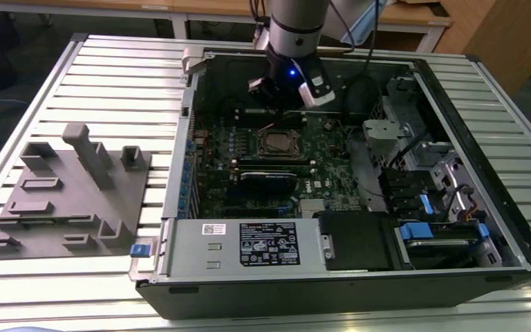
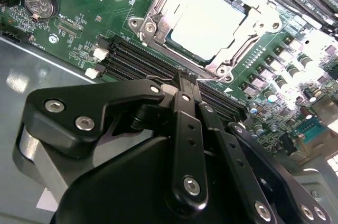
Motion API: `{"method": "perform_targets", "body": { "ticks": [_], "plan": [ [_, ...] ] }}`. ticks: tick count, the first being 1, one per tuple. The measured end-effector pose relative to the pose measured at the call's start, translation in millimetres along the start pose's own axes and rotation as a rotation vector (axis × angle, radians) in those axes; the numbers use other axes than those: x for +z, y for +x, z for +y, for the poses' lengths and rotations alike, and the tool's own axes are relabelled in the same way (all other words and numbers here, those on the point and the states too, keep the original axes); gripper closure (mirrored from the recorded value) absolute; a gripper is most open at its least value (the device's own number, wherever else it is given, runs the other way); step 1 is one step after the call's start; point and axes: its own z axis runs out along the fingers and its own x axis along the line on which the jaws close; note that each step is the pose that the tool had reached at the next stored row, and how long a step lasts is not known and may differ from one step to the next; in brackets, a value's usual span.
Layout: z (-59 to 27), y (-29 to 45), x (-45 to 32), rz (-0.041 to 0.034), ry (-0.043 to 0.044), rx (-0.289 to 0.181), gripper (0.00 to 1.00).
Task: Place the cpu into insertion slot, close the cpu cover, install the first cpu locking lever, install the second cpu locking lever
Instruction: 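Install the first cpu locking lever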
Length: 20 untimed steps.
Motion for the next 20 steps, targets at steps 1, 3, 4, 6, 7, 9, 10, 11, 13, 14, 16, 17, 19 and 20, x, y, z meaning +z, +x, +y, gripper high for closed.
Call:
{"method": "perform_targets", "body": {
  "ticks": [1,3,4,6,7,9,10,11,13,14,16,17,19,20],
  "plan": [
    [-0.2,0.0,1.0,0.0002,0.0003,0.0,0.89],
    [-0.5,0.0,3.5,0.0002,0.0004,0.0,0.89],
    [-0.6,0.0,4.8,0.0003,0.0004,0.0,0.89],
    [-0.9,0.0,6.8,0.0002,0.0005,0.0,0.89],
    [-0.9,0.0,7.1,0.0002,0.0007,0.0,0.89],
    [-0.7,-0.2,7.6,0.0003,0.0008,0.0,0.89],
    [-0.3,-0.3,7.8,0.0002,0.0012,0.0,0.89],
    [0.1,-0.5,7.9,0.0002,0.0022,0.0,0.89],
    [1.5,-0.9,8.1,0.0003,0.0044,0.0,0.89],
    [2.1,-1.2,8.3,0.0002,0.0052,0.0,0.89],
    [3.0,-1.8,8.4,0.0003,0.0067,0.0,0.89],
    [3.0,-2.2,8.4,0.0003,0.007,0.0,0.89],
    [3.1,-3.1,8.5,0.0002,0.0072,0.0,0.89],
    [3.3,-3.6,8.6,0.0003,0.0076,0.0,0.89]
  ]
}}
